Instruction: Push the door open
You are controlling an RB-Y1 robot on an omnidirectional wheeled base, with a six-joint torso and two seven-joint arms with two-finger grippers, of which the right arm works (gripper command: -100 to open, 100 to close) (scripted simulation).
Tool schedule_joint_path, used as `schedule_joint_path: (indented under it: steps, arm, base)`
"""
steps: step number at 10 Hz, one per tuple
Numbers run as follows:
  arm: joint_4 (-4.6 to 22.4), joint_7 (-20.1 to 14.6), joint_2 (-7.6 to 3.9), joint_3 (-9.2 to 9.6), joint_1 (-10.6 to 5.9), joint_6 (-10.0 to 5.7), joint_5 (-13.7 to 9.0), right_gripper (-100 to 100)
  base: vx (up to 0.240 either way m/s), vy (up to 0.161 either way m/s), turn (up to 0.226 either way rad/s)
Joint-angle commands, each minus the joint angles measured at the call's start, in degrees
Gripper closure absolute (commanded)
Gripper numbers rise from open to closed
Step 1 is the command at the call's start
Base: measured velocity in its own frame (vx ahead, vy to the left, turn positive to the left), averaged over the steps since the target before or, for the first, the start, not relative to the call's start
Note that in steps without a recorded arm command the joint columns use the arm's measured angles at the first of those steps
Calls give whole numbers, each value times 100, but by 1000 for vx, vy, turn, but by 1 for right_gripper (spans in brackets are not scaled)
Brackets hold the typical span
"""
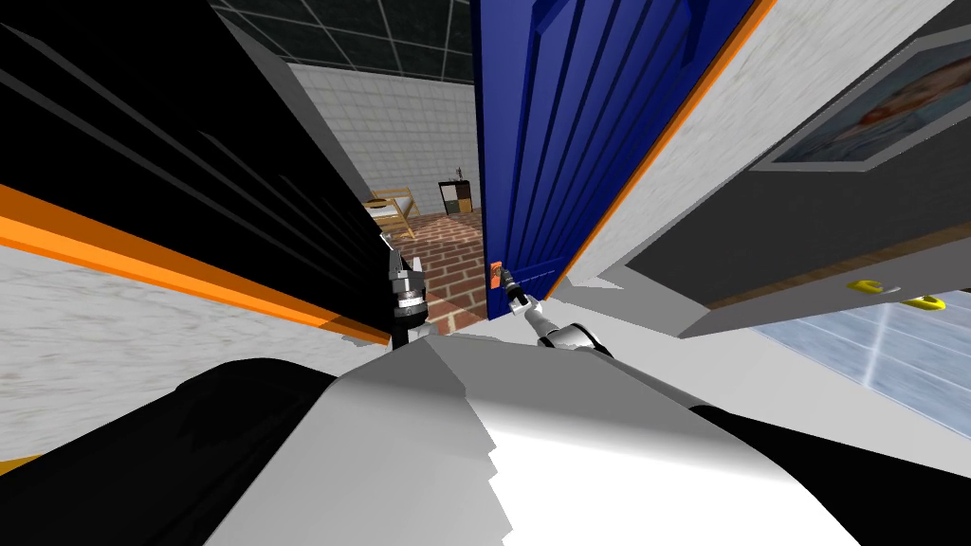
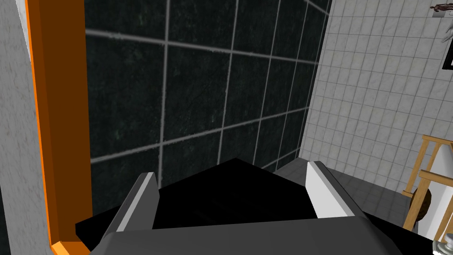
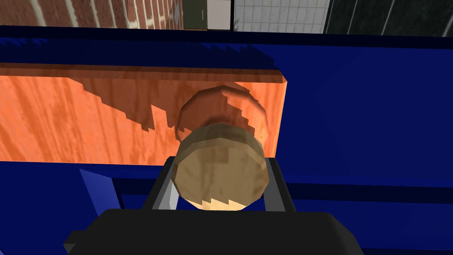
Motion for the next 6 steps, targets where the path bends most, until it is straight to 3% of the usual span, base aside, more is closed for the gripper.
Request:
schedule_joint_path:
  steps: [1, 5, 6]
  arm:
    - [3, 28, -69, -62, 5, 4, -23, 100]
    - [9, 103, -214, -231, 17, 16, -84, 100]
    - [130, 103, -214, -231, 17, 16, -84, 100]
  base:
    - [61, 96, -13]
    - [138, 125, -42]
    - [108, 123, -25]
